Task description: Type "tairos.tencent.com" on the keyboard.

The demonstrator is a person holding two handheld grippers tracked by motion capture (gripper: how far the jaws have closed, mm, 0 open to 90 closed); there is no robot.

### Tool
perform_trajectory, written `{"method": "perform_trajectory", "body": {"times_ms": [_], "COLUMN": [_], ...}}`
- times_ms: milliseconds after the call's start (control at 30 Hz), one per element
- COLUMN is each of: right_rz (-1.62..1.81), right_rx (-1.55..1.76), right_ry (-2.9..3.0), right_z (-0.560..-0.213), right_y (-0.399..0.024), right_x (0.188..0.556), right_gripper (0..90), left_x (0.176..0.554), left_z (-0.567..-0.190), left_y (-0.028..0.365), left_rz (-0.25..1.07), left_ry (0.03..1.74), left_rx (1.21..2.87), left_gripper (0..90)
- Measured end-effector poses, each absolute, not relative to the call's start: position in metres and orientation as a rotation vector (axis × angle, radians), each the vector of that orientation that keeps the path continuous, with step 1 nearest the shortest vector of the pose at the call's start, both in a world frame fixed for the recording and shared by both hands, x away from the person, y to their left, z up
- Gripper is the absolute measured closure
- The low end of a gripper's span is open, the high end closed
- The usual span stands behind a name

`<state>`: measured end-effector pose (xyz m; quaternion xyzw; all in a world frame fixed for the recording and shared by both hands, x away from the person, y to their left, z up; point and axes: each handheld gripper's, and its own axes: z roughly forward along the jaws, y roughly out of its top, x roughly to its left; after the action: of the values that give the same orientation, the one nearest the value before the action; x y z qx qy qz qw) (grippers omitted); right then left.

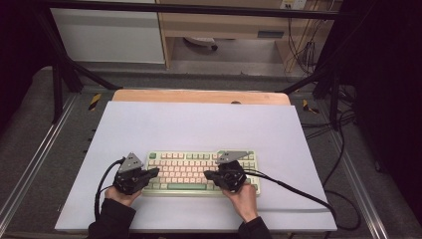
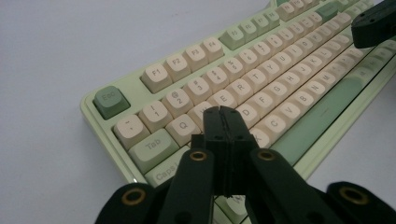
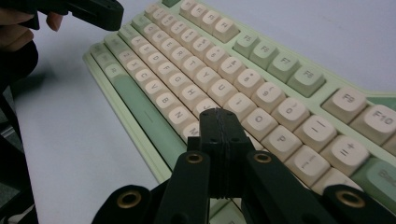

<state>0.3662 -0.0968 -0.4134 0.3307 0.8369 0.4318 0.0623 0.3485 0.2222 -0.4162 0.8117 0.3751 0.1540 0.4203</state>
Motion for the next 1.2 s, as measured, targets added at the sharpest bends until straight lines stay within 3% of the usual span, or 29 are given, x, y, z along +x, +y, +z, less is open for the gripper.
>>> {"method": "perform_trajectory", "body": {"times_ms": [1200], "right_rz": [1.295], "right_rx": [1.093], "right_ry": [2.467], "right_z": [-0.421], "right_y": [-0.154], "right_x": [0.356], "right_gripper": [90.0], "left_x": [0.351], "left_z": [-0.423], "left_y": [0.17], "left_rz": [0.336], "left_ry": [0.844], "left_rx": [2.138], "left_gripper": [90.0]}}
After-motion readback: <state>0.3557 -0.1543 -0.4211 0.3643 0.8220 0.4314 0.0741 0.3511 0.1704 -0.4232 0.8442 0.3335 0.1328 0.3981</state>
